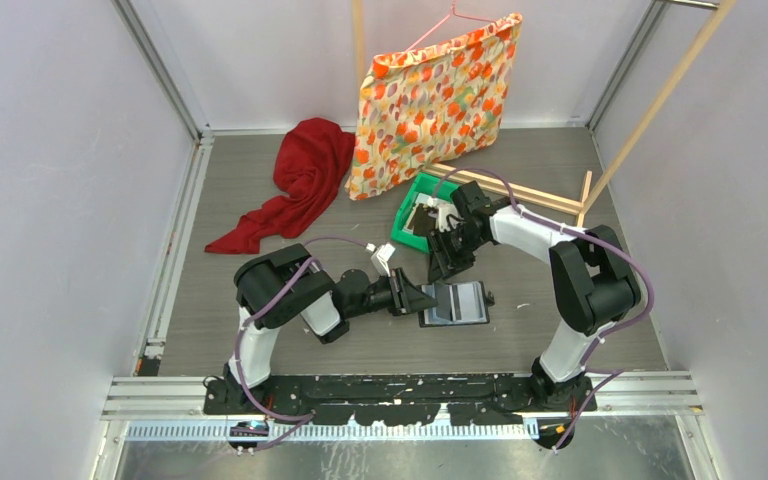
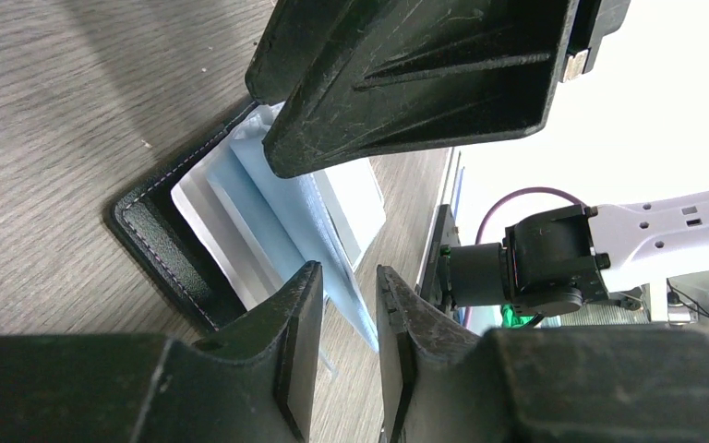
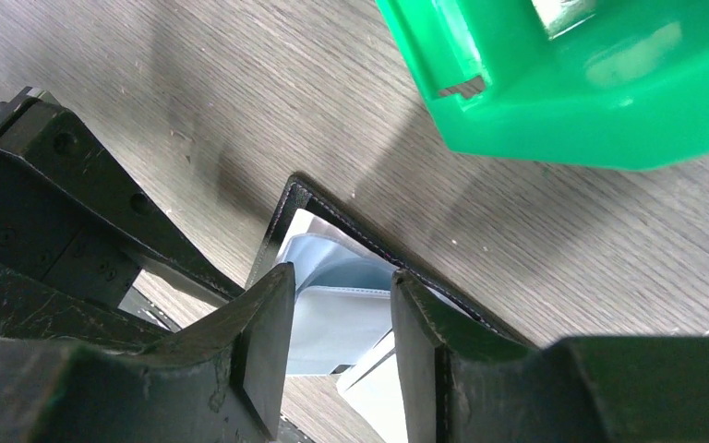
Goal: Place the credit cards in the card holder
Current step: Turn over the card slot in the card holder.
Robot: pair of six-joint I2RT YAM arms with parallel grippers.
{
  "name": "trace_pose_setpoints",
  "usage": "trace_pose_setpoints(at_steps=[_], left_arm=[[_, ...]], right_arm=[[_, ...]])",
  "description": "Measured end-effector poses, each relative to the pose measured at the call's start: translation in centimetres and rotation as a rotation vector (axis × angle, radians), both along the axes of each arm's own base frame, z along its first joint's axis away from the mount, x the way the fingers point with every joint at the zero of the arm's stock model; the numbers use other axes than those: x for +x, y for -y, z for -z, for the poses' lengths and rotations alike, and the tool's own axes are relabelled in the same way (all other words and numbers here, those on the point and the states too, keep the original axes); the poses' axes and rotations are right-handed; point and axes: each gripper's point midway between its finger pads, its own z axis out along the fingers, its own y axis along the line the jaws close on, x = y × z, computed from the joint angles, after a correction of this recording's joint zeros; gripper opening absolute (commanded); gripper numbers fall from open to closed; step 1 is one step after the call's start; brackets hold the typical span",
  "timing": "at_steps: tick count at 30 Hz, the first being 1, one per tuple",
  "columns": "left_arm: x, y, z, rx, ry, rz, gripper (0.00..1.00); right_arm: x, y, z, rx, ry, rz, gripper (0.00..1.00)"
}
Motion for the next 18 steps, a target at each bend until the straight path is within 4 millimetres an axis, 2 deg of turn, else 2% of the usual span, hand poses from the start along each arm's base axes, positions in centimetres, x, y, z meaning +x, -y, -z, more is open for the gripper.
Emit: trace_pose_setpoints(at_steps=[9, 18], left_arm=[[0.0, 0.0, 0.0, 0.000, 0.000, 0.000, 0.37], [0.0, 0.0, 0.0, 0.001, 0.001, 0.000, 0.35]], right_arm=[[0.4, 0.8, -0.4, -0.007, 0.013, 0.013, 0.43], [0.5, 2.0, -1.0, -0.015, 0.034, -0.004, 0.43]])
